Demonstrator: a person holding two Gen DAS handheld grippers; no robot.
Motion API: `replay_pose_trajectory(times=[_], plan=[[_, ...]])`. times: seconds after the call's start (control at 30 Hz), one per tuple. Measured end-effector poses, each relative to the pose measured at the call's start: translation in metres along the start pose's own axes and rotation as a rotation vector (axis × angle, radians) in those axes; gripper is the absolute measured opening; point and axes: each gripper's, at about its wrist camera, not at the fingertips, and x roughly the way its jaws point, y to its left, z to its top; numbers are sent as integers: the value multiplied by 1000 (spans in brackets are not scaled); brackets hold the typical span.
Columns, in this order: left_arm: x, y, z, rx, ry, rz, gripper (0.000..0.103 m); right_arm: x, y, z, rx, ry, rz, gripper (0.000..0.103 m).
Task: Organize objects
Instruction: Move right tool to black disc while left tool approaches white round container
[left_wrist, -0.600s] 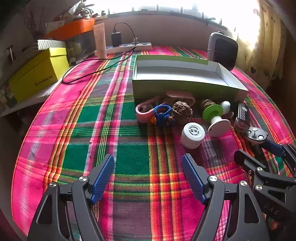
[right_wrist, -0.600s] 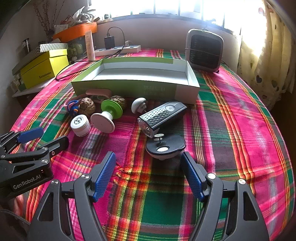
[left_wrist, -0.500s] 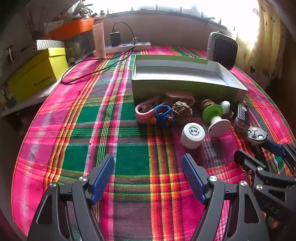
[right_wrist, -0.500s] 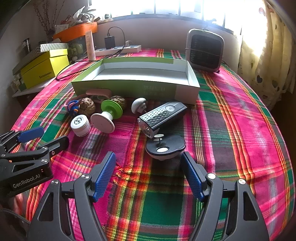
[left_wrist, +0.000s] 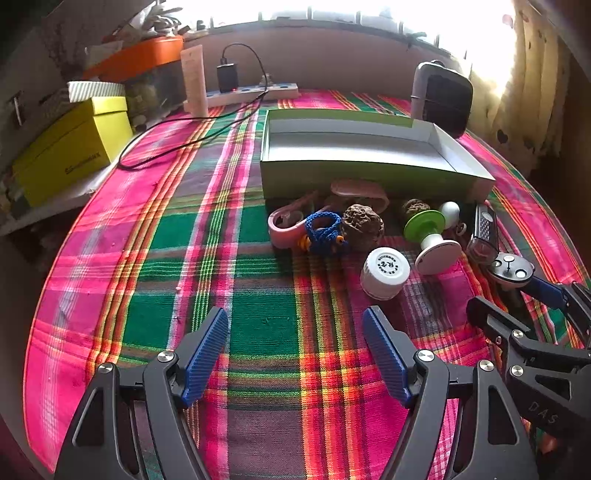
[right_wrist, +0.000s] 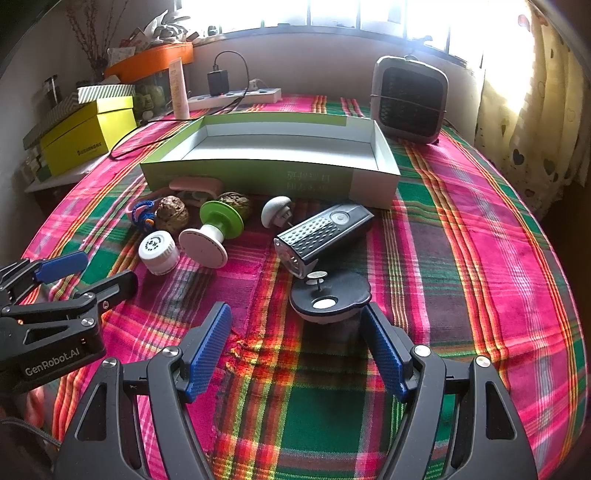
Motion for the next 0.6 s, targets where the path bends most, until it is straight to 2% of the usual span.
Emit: replay_pose_trajectory(times=[0.2,0.3,0.6], plan=[[-1,3,-1,2,0,-33,75,-3,-13,2,62,-2,56,73],[-2,6,0,-3,1,-51,75,-6,-21,6,114,-15,46,73],[-3,8,1,1,19,-89,75,-9,-31,17,152,-40,33,73]])
